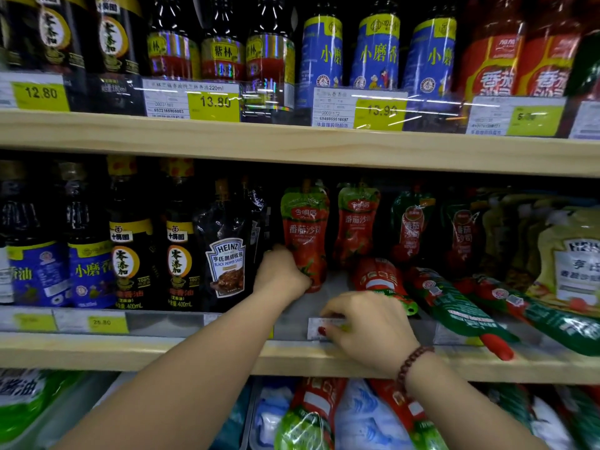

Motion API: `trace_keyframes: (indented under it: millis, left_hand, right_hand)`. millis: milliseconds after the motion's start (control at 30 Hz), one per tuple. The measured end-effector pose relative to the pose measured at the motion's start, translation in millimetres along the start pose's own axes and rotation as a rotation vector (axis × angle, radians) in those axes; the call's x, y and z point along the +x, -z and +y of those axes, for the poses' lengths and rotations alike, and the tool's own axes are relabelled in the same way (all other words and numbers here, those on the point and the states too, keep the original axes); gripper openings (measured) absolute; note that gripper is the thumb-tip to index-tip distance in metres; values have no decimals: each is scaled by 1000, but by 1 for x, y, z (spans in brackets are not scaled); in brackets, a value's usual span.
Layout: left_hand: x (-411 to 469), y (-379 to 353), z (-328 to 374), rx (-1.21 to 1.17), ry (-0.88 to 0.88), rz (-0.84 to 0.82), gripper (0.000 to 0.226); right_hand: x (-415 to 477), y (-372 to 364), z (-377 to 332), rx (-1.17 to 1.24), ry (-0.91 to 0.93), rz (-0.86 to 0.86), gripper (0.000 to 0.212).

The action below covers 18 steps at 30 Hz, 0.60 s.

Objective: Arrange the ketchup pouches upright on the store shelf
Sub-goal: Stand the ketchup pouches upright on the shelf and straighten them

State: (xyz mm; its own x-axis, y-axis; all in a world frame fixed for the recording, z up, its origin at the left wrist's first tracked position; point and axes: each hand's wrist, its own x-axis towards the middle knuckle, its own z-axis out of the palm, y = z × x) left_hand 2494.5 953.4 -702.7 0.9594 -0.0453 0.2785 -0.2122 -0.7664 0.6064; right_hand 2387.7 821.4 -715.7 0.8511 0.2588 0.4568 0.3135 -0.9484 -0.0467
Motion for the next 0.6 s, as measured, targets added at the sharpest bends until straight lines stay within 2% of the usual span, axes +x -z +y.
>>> trace_keyframes:
  millis: [67,133,233,367,500,600]
  left_hand:
    - [-13,6,5,-22,-62,-39,31]
    - [-28,7,8,-41,-124,-108,9]
    - [-48,0,11,-54,-191,-188,9]
    - [-62,-8,11,-47,-217,-170,19]
    - [-67,-10,6,-37,-244,-117,32]
    - [-68,-8,2,-47,-281,-118,32]
  right_hand:
    - [2,13,2,125,15,-91,22]
    - [1,29,10,273,28,-110,27]
    - [-6,47,28,370,-11,-39,37]
    - [-21,49,49,217,-54,-171,62]
    - [-31,40,60,127,-23,-106,36]
    - [-35,41,63,65,31,-98,31]
